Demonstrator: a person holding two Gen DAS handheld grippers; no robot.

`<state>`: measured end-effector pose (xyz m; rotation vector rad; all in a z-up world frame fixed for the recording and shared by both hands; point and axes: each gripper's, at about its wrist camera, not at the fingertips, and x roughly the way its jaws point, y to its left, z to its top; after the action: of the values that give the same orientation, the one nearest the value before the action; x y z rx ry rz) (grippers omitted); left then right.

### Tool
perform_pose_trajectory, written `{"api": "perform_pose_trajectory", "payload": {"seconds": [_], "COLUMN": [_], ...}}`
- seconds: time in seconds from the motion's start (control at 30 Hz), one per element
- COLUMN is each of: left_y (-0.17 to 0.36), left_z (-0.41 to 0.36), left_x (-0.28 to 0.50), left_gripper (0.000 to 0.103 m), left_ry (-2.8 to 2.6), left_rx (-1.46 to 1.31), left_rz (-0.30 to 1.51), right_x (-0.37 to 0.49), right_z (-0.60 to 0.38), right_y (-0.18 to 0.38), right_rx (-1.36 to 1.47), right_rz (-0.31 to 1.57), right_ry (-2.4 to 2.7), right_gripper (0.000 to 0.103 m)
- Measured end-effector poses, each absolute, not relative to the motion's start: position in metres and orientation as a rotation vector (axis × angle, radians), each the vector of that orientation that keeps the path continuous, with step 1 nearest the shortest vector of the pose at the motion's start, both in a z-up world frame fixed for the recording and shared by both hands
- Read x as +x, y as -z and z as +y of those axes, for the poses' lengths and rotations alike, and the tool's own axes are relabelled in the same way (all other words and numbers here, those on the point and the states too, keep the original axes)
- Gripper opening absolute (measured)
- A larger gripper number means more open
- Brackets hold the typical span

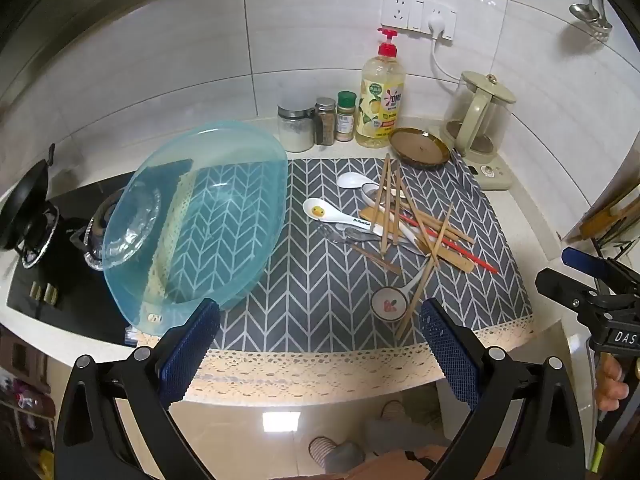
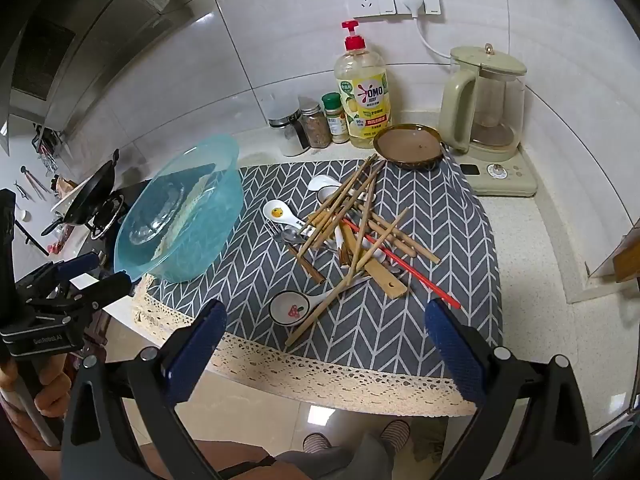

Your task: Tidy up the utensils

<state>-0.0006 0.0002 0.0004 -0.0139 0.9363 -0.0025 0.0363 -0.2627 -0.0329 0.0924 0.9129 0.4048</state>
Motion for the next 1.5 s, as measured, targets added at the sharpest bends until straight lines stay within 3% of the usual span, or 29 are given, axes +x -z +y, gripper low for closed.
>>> {"api": "perform_pose_trajectory", "payload": {"seconds": [1.5], "left_y": [-0.002], "left_z": [0.005], "left_x": [-0.003], "left_gripper": [0.099], "left_ry": [0.088], "left_rx": [-0.083], "left_rz": [0.947], "right_x": [0.03], "right_z": [-0.265], "right_y": [0.027], "right_rx": [0.152], "right_rz": [0.893], "right_ry": [-0.536], "right_gripper": [0.096]}}
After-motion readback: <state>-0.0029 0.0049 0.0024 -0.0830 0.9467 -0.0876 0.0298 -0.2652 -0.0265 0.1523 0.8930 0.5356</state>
